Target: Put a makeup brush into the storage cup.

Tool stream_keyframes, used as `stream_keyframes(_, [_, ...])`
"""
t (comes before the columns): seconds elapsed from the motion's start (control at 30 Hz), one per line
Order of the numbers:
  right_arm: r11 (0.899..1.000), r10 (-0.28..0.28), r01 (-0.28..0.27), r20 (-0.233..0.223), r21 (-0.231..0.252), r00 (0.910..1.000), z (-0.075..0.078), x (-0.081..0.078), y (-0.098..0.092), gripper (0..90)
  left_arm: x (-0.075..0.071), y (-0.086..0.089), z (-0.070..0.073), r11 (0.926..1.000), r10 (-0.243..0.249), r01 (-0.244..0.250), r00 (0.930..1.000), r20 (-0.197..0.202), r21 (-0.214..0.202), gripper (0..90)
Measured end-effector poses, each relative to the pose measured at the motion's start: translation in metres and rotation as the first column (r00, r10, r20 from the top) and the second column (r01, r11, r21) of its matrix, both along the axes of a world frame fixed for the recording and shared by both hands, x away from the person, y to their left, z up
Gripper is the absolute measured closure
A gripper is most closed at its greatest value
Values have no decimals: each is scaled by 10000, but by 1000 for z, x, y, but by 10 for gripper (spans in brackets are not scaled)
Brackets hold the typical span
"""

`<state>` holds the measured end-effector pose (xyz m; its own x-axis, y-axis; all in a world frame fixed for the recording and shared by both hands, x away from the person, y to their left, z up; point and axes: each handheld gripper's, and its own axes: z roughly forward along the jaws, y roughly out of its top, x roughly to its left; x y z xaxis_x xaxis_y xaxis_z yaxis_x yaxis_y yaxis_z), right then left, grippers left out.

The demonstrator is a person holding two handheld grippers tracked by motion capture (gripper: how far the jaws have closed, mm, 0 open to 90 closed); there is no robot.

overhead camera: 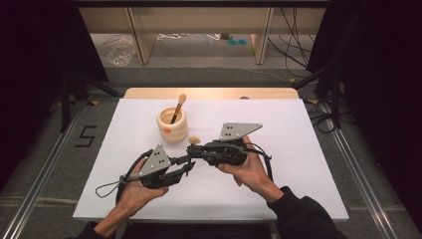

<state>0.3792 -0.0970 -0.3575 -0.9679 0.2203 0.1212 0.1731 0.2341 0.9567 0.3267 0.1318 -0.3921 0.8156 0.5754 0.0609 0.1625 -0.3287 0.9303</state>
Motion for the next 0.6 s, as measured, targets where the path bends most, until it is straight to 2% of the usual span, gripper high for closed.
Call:
stream_keyframes(0.1, [10000, 0, 0, -21, -40, 10000, 0, 0, 0, 850, -1, 0, 1, 10000, -6, 4, 9998, 193, 90, 740])
stream_keyframes(0.2, [10000, 4, -4, 4, -77, 10000, 1, -1, 0, 850, -1, 0, 0, 10000, 11, -9, 9998, 206, -95, 745])
stream_keyframes(0.3, [10000, 2, -1, 120, -99, 9999, 2, -1, 1, 850, -1, 0, 0, 9996, -70, 73, 9999, 107, -267, 757])
stream_keyframes(0.6, [9996, 13, -9, 148, -285, 9999, 2, -1, 0, 850, 0, 1, 0, 9991, -170, 171, 9999, 25, -381, 786])
